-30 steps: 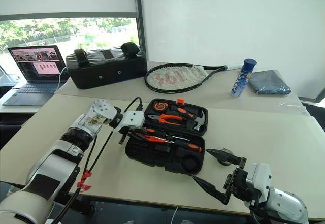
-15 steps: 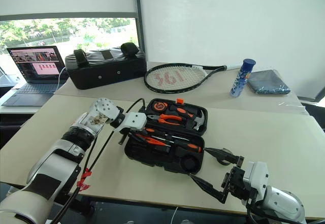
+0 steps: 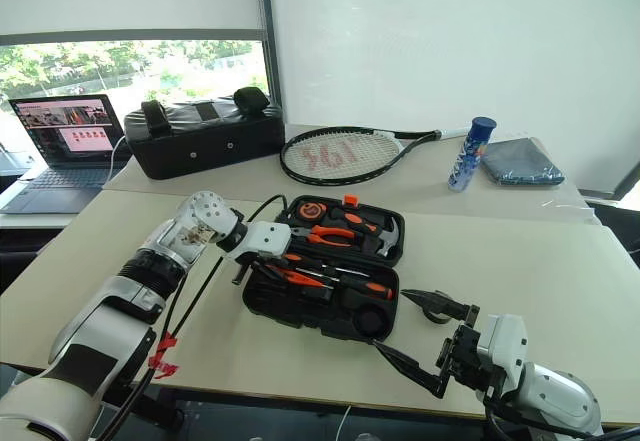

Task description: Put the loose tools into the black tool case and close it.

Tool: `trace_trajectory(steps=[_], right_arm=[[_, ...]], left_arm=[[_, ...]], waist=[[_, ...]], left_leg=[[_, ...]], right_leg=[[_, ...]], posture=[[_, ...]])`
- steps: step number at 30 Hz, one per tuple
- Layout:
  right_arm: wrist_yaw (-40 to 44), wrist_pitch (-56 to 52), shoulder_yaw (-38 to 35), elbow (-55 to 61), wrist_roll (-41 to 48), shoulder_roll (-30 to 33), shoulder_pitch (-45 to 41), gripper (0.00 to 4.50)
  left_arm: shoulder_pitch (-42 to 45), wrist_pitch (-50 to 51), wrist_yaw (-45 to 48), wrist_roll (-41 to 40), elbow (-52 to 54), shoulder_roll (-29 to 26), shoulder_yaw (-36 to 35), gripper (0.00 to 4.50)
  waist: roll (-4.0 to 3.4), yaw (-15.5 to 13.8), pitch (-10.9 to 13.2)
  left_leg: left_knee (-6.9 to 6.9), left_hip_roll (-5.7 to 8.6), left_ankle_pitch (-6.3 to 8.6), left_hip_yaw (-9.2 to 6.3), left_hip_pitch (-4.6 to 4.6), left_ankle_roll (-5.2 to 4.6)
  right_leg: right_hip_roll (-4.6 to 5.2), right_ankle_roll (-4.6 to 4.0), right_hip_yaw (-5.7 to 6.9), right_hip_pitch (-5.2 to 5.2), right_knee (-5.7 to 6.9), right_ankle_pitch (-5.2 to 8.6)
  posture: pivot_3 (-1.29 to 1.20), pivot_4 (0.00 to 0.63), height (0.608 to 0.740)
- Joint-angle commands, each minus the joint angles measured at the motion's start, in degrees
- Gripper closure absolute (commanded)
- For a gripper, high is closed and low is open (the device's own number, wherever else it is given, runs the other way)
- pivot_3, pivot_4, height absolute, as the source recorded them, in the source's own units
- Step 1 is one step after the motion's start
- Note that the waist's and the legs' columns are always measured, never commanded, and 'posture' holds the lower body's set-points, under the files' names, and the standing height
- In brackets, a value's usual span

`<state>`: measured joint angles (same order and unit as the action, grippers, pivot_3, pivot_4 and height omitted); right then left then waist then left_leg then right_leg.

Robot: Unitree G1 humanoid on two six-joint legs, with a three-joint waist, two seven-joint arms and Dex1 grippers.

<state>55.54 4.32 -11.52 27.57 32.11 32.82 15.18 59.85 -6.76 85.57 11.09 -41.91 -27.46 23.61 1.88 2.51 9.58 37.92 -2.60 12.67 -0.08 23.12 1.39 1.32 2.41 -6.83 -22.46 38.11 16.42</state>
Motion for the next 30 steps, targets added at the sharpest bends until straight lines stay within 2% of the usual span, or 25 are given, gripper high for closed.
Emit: trace_trajectory(steps=[1, 8, 12, 15, 18, 19, 30], right_arm=[[-0.2, -0.1, -0.3, 0.8, 0.4, 0.5, -0.7, 0.00], [1.0, 0.1, -0.4, -2.1, 0.0, 0.9, -1.9, 0.00], [1.1, 0.2, -0.3, -2.8, -0.1, 1.0, -2.4, 0.00], [0.8, 0.2, 0.3, -2.7, -0.4, 0.7, -2.5, 0.00], [0.6, 0.2, 0.6, -2.5, -0.5, 0.6, -2.6, 0.00], [0.6, 0.1, 0.6, -2.4, -0.4, 0.7, -2.6, 0.00], [0.4, 0.0, 0.1, -2.0, 0.0, 1.4, -2.7, 0.00]], left_arm=[[-0.2, -0.8, 0.8, -3.2, 1.5, 0.4, -2.1, 2.46], [0.3, -1.3, 6.6, -10.5, 6.0, -1.2, -5.1, 2.46], [-0.1, -0.7, 5.6, -11.4, 6.0, -2.8, -6.4, 2.46], [-1.5, -2.7, 3.4, -10.8, 4.0, -2.4, -6.4, 3.18], [-2.9, -2.7, 2.2, -10.6, 3.1, -1.6, -6.1, 4.31], [-3.2, -3.3, 1.4, -10.2, 2.4, -1.4, -6.0, 4.43], [-4.4, -5.0, -3.1, -7.1, -2.2, -0.6, -5.0, 4.43]], waist=[[0.00, 0.0, 0.0], [0.00, -0.1, 0.0], [0.00, 0.0, 0.0], [0.00, -0.1, 0.0], [0.00, -0.1, 0.0], [0.00, -0.1, 0.0], [0.00, -0.2, 0.0]], left_leg=[[0.00, 0.00, 0.00, 0.00, 0.00, 0.00], [0.00, 0.01, 0.00, -0.02, 0.09, 0.00], [0.00, 0.00, 0.00, -0.02, 0.07, 0.00], [0.00, 0.01, 0.00, -0.03, 0.06, 0.00], [0.00, 0.02, 0.00, -0.03, 0.06, 0.00], [0.00, 0.01, 0.00, -0.04, 0.07, 0.00], [0.00, 0.03, 0.00, -0.06, 0.08, 0.00]], right_leg=[[0.00, -0.01, 0.00, 0.00, 0.00, 0.00], [0.00, -0.11, 0.00, -0.05, -0.03, -0.06], [0.00, -0.11, -0.01, -0.05, -0.02, -0.06], [0.00, -0.11, -0.01, -0.04, -0.02, -0.06], [0.01, -0.10, -0.01, -0.02, -0.03, -0.06], [0.01, -0.10, 0.01, -0.02, -0.03, -0.06], [0.01, -0.10, 0.00, -0.03, -0.04, -0.06]], posture=[[0.00, 0.150, 0.740], [0.00, 0.150, 0.740], [0.00, 0.150, 0.740], [0.00, 0.150, 0.740], [0.00, 0.150, 0.740], [0.00, 0.150, 0.740], [0.00, 0.150, 0.740]])
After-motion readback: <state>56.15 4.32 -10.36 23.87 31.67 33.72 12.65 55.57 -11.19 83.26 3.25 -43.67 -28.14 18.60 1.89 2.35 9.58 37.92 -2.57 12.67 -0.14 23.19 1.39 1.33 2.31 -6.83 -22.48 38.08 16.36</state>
